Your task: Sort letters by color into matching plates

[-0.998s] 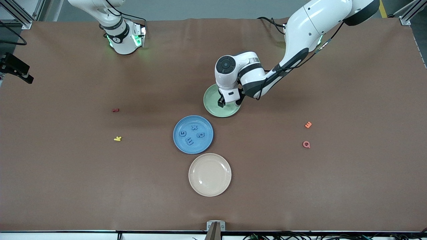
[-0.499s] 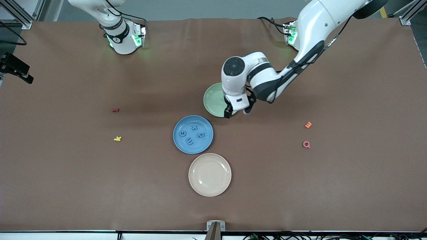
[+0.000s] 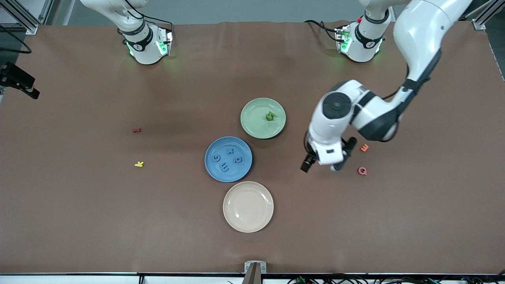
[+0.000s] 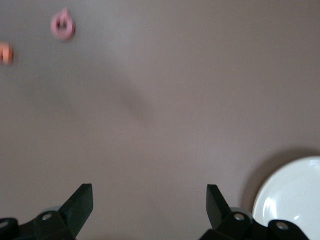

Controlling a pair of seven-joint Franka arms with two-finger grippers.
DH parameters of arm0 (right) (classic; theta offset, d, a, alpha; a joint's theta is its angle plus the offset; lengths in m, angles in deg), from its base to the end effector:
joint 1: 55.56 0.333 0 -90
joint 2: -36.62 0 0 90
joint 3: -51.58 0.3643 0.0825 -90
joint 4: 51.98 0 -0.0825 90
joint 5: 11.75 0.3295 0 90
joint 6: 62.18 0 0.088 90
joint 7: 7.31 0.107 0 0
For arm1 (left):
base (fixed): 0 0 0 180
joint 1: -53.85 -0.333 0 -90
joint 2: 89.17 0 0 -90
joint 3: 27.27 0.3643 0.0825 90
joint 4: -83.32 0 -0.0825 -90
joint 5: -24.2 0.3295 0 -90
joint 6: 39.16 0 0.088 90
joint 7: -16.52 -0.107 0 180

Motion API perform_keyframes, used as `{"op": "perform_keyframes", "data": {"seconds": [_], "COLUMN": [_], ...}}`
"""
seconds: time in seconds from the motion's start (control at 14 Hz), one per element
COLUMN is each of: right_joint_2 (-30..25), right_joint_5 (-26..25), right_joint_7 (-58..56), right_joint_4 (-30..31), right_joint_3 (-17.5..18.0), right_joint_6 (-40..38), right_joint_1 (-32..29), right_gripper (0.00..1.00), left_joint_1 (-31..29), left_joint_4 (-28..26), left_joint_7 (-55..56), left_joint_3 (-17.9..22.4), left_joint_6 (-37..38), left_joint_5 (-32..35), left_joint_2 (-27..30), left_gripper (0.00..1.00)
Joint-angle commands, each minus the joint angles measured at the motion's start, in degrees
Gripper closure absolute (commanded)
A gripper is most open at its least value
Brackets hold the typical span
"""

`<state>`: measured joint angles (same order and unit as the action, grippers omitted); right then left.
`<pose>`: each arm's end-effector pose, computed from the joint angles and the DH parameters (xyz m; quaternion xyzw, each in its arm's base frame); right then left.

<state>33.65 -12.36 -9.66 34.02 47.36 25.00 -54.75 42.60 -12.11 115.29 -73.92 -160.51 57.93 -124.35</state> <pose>0.4751 -0.0309 0.7225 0.9993 -0.0097 0.0359 0.0052 0.5949 -0.2680 0.4053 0.8969 0.4394 0.0476 0.0138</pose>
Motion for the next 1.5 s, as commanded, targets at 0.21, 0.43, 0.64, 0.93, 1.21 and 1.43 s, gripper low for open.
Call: {"op": "perform_keyframes", "data": {"seconds": [0.21,0.43,0.64,0.93,1.21,1.43], "right_joint_2": [0.78,0.78,0.78,0.78,0.78,0.78], "right_joint_5": [0.79,0.87,0.79,0.96,0.96,1.05], "right_joint_7": [-0.81,-0.81,-0.81,-0.73,-0.73,-0.73], "right_joint_4": [-1.98,-1.98,-1.98,-1.89,-2.24,-2.33], "right_joint_3": [0.27,0.35,0.27,0.27,0.27,0.35], "right_joint_6": [-0.53,-0.53,-0.62,-0.44,0.0,-0.09], "right_joint_1": [-1.07,-1.25,-1.25,-1.25,-1.51,-1.42], "right_gripper": [0.0,0.0,0.0,0.0,0.0,0.0], "left_joint_1": [-5.61,-7.02,-8.6,-7.74,-1.15,3.33], "left_joint_4": [4.55,6.57,9.04,8.95,8.52,8.43], "left_joint_7": [-18.59,-25.45,-31.34,-40.48,-53.82,-65.94], "left_joint_3": [-0.02,-0.02,-0.11,4.88,18.4,27.99], "left_joint_6": [6.03,7.7,9.9,10.77,11.13,15.25], "left_joint_5": [0.55,0.55,0.46,-1.9,-14.61,-21.92], "left_joint_2": [0.81,1.25,1.6,5.72,13.28,18.81], "left_gripper": [0.0,0.0,0.0,0.0,0.0,0.0]}}
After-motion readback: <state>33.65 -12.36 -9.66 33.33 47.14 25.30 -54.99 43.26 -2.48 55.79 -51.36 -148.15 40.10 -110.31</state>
